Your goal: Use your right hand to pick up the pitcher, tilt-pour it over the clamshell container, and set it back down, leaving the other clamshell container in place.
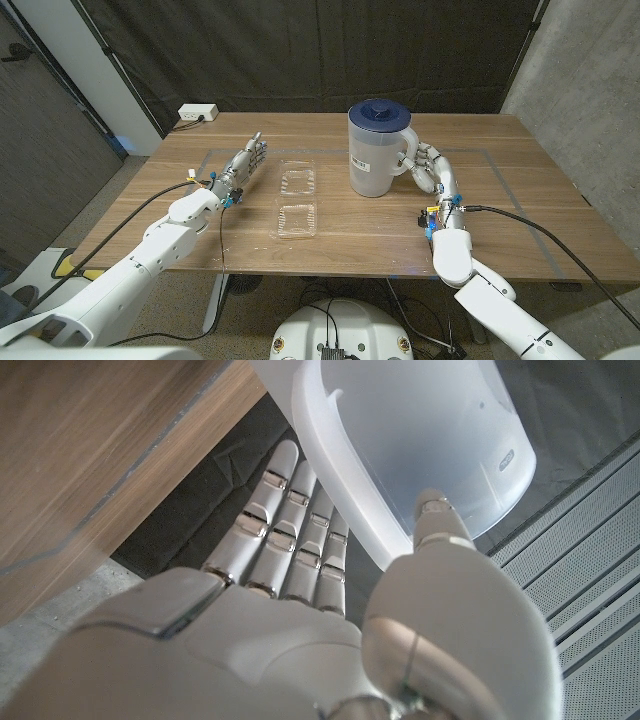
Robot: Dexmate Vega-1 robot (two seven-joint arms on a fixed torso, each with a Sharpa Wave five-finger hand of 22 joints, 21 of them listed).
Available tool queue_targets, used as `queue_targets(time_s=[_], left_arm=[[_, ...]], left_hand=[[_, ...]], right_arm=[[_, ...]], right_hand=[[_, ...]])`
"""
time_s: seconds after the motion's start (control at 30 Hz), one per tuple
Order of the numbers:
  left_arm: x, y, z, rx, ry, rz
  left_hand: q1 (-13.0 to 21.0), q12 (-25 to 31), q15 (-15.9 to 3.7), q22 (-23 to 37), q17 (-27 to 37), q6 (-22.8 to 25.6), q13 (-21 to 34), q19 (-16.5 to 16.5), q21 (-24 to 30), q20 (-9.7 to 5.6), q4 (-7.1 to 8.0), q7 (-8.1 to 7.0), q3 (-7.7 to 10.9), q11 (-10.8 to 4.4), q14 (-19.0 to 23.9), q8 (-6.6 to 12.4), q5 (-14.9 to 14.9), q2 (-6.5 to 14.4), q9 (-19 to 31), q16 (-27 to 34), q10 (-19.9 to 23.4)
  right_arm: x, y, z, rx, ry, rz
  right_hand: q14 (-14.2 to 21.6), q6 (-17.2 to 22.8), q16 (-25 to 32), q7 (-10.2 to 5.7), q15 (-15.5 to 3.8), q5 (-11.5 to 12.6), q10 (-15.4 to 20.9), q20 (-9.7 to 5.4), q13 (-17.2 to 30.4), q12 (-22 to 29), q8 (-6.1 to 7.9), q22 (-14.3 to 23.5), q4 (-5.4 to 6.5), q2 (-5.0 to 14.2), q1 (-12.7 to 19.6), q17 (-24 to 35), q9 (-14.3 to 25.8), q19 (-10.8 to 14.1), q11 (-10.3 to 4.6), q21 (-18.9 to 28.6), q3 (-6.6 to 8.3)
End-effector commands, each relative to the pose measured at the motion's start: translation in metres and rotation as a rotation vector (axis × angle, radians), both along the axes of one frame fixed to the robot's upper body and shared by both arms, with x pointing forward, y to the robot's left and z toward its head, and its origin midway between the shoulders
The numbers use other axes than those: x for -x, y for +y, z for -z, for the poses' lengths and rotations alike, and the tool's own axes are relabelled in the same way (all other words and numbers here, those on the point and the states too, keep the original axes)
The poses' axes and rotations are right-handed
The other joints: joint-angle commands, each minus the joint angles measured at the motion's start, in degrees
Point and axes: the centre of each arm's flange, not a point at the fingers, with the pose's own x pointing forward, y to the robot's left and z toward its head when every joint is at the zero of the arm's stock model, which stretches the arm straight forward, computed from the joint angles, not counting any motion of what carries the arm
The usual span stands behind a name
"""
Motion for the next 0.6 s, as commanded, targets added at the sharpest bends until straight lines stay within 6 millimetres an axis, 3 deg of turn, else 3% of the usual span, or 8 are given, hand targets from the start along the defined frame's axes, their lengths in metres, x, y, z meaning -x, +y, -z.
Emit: queue_targets(time_s=[0.03,0.1,0.37,0.6], left_arm=[[-0.0003,0.0009,0.0000,-0.001,0.006,-0.004],[-0.0007,0.0009,0.0001,0.000,0.010,-0.006],[-0.0019,0.0009,0.0000,0.001,0.012,-0.005],[-0.0034,0.0019,0.0005,0.004,0.015,-0.004]], left_hand=[[0.21,-0.07,0.23,0.11,0.24,0.50,0.13,-0.18,-0.19,0.40,0.07,-0.21,-0.38,-0.05,0.02,0.00,0.11,0.50,0.28,-0.23,0.35],[0.22,-0.07,0.26,0.11,0.24,0.52,0.13,-0.30,-0.23,0.44,0.07,-0.26,-0.40,-0.11,0.01,-0.01,0.11,0.52,0.28,-0.23,0.37],[0.25,-0.12,0.23,0.12,0.24,0.69,0.13,-0.49,-0.25,0.51,0.10,-0.26,-0.53,-0.06,-0.03,-0.02,0.09,0.63,0.29,-0.25,0.36],[0.28,-0.14,0.27,0.12,0.25,0.87,0.14,-0.52,-0.22,0.51,0.12,-0.25,-0.64,-0.03,-0.01,-0.01,0.07,0.72,0.30,-0.24,0.37]], right_arm=[[-0.0032,0.0052,0.0011,-0.012,-0.009,-0.007],[-0.0037,0.0064,0.0012,-0.023,-0.012,-0.004],[-0.0061,0.0114,-0.0003,-0.043,-0.024,0.021],[-0.0082,0.0140,-0.0026,-0.068,-0.032,0.029]], right_hand=[[1.84,2.46,2.03,0.29,-6.84,-0.41,2.68,-7.94,2.53,2.66,2.29,0.20,-0.05,-0.16,1.66,2.70,1.57,2.69,-0.42,1.45,-1.01],[2.05,3.03,2.21,0.12,-7.07,-0.47,2.93,-7.96,3.01,3.08,2.76,0.17,0.01,-0.09,1.87,3.07,1.85,2.98,-0.53,1.61,-1.14],[8.62,5.23,6.71,-0.75,-9.21,-1.14,6.26,-8.28,6.66,6.05,5.51,1.63,-0.43,0.58,5.46,6.85,4.10,7.09,-2.37,4.96,-2.02],[12.34,8.13,9.83,-1.55,-9.22,-1.80,10.39,-8.23,9.86,8.50,8.31,4.37,-0.06,1.03,7.56,10.22,6.24,9.30,-3.47,8.62,-3.28]])
